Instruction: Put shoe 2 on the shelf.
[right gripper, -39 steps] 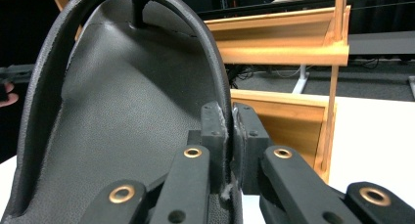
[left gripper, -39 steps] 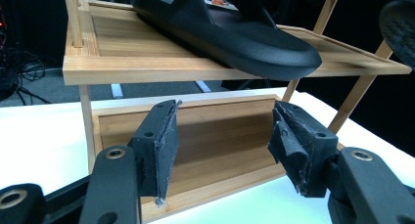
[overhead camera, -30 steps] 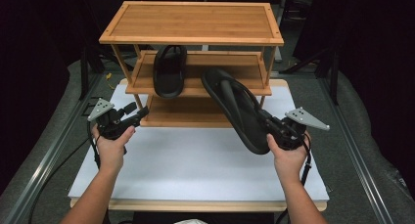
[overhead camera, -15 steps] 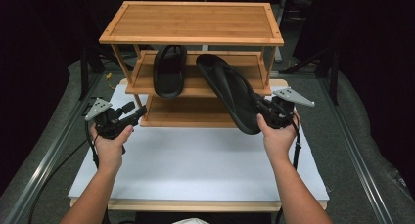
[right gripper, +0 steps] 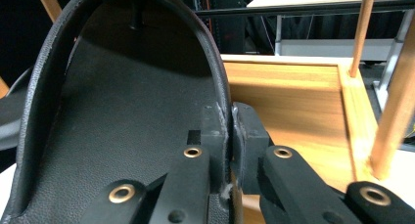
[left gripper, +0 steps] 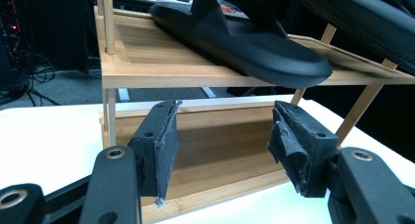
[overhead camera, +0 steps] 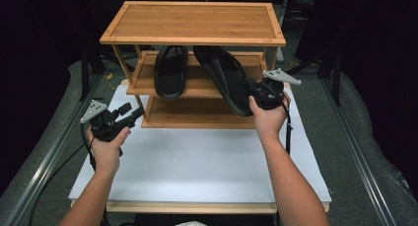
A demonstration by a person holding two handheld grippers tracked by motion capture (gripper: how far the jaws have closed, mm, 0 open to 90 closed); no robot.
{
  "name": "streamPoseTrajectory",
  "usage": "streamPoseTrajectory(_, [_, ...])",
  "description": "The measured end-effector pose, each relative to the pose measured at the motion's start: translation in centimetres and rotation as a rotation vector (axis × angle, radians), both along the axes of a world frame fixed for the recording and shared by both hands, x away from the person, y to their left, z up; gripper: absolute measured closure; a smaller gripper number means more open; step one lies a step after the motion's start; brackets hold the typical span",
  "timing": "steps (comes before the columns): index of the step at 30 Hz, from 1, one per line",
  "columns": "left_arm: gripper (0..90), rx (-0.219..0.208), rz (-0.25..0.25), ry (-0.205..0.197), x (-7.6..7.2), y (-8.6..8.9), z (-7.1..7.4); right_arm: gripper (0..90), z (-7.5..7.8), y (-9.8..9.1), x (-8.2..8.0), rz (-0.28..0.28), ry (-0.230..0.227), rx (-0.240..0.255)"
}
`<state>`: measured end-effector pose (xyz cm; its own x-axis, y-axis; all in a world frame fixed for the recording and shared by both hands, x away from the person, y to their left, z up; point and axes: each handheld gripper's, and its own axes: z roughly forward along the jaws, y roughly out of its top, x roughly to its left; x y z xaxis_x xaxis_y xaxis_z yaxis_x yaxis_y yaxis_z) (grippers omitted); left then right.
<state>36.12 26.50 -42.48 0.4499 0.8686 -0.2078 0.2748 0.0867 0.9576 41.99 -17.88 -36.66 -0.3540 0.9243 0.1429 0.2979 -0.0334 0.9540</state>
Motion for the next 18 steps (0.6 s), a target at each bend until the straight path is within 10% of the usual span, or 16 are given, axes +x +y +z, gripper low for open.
streamPoseTrajectory(18, [43.2, -0.015, 0.009, -0.003, -0.1, 0.6, 0.1, 84.6, -0.6, 1.7, 4.2, -0.073, 0.019, -0.011])
